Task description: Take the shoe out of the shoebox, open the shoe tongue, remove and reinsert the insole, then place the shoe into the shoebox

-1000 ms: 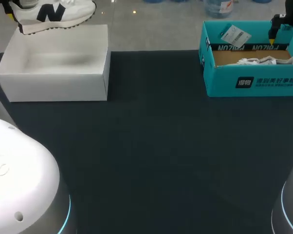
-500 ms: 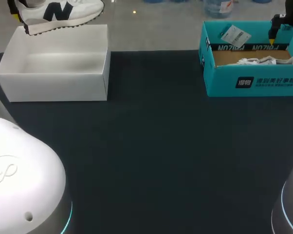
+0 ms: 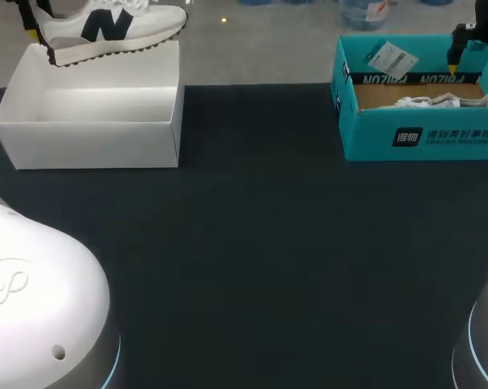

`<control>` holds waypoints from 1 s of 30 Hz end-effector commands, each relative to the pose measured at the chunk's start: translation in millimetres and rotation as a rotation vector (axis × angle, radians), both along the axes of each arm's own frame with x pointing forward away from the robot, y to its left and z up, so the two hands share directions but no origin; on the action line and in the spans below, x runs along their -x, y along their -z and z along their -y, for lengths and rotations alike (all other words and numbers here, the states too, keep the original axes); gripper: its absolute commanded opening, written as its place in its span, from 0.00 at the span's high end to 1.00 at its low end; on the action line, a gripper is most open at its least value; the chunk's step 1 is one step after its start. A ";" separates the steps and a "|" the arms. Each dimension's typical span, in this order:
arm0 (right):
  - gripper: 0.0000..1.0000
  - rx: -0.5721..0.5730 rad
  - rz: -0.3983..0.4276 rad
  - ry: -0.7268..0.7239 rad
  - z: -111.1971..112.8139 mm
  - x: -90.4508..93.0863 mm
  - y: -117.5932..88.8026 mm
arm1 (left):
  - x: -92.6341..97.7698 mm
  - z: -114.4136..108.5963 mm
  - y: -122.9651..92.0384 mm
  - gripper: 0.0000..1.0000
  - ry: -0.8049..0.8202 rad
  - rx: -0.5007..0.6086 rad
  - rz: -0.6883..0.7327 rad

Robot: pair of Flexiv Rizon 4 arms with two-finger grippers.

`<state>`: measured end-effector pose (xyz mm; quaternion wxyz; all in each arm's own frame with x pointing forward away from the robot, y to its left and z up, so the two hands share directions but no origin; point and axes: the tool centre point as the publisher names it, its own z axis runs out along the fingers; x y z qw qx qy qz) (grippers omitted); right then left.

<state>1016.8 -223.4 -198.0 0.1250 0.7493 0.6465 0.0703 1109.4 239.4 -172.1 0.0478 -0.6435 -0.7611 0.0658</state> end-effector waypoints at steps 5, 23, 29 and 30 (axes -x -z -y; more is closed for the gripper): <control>0.00 0.000 0.001 0.000 0.0 0.2 0.2 | 69.7 34.5 -15.7 1.00 0.014 -0.177 0.482; 0.00 0.000 0.001 0.000 0.0 0.2 0.2 | 96.1 60.2 -20.6 1.00 -0.053 -0.189 0.429; 0.00 0.000 0.001 0.000 0.0 0.2 0.2 | 96.1 60.2 -20.6 1.00 -0.053 -0.189 0.429; 0.00 0.000 0.001 0.000 0.0 0.2 0.2 | 96.1 60.2 -20.6 1.00 -0.053 -0.189 0.429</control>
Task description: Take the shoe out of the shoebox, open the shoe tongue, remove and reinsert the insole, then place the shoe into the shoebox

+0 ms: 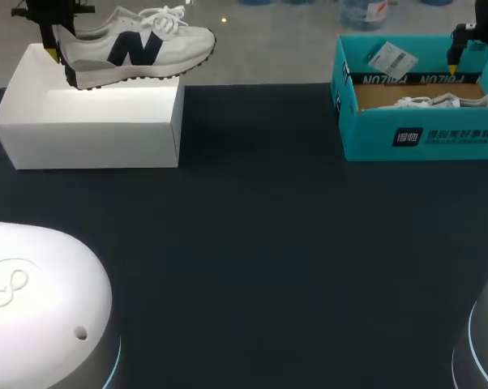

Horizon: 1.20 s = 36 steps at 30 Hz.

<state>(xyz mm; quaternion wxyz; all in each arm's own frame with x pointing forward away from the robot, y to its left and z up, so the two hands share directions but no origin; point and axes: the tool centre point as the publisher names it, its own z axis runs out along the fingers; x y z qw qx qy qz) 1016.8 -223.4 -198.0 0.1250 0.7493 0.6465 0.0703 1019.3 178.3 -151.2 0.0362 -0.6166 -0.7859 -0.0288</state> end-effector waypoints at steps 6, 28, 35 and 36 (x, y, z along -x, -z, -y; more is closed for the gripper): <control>0.00 0.000 0.001 0.000 0.0 0.2 0.2 | 6.0 -0.9 0.2 1.00 0.027 -0.065 0.287; 0.00 0.000 0.001 0.000 0.0 0.2 0.2 | 73.2 36.5 3.6 1.00 0.022 0.037 0.258; 0.00 0.000 0.001 0.000 0.0 0.2 0.2 | 101.2 59.0 4.4 1.00 0.074 0.048 0.274; 0.00 0.000 0.001 0.000 0.0 0.2 0.2 | 104.6 61.9 4.8 1.00 0.078 0.049 0.275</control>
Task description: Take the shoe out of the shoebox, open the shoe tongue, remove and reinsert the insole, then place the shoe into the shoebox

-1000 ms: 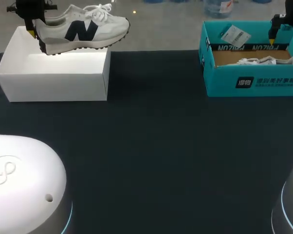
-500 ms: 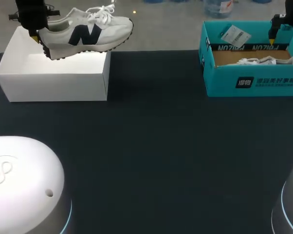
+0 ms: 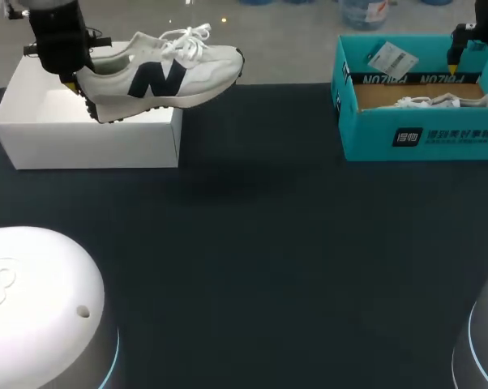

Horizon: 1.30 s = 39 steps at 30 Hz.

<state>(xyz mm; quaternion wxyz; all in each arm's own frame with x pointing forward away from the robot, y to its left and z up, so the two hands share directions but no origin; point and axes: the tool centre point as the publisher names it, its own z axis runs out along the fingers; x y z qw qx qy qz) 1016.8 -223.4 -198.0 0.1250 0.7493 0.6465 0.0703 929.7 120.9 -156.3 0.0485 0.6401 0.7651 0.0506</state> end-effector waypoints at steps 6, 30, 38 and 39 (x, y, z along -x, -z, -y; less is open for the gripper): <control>0.00 0.000 0.001 0.000 0.0 0.1 0.2 | 35.0 23.0 7.5 1.00 0.009 0.004 0.110; 0.00 0.000 0.001 0.000 0.0 0.1 0.2 | 118.4 84.3 53.8 1.00 0.060 0.020 0.069; 0.00 0.000 0.001 0.000 0.0 0.1 0.2 | 139.5 110.0 77.1 1.00 0.079 -0.010 0.054; 0.00 0.000 0.001 0.000 0.0 0.1 0.2 | 140.3 112.0 78.4 1.00 0.073 -0.013 0.054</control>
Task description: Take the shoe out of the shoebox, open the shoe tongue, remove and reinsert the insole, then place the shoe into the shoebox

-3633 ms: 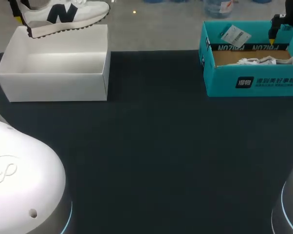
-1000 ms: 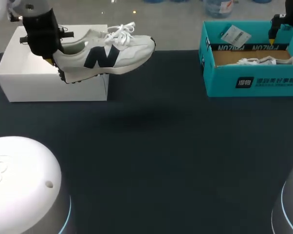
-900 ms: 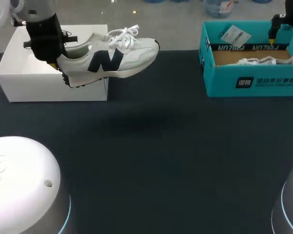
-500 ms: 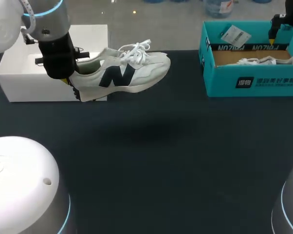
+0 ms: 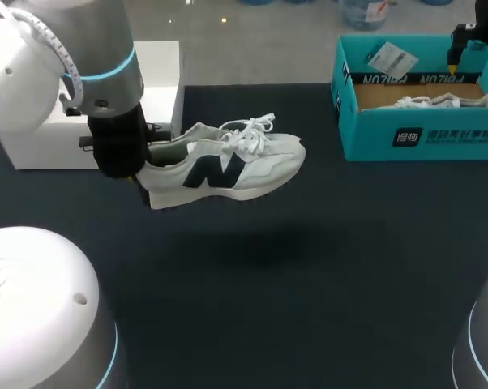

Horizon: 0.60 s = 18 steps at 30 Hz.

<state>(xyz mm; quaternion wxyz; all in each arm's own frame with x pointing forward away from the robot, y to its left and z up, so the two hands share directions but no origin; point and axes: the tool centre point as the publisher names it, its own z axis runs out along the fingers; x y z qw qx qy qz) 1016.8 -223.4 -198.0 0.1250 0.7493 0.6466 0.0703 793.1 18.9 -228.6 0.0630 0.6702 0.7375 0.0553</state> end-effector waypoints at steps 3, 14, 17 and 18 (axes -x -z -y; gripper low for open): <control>0.00 0.000 0.001 0.000 0.0 0.1 0.2 | 1.3 15.0 10.5 1.00 -0.023 -0.011 0.016; 0.00 0.000 0.001 0.000 0.0 0.1 0.2 | -1.1 35.0 14.2 1.00 0.009 -0.002 -0.021; 0.00 0.000 0.001 0.000 0.0 0.1 0.2 | -1.2 36.4 14.4 1.00 0.014 -0.005 -0.025; 0.00 0.000 0.001 0.000 0.0 0.1 0.2 | -1.2 36.4 14.4 1.00 0.014 -0.005 -0.025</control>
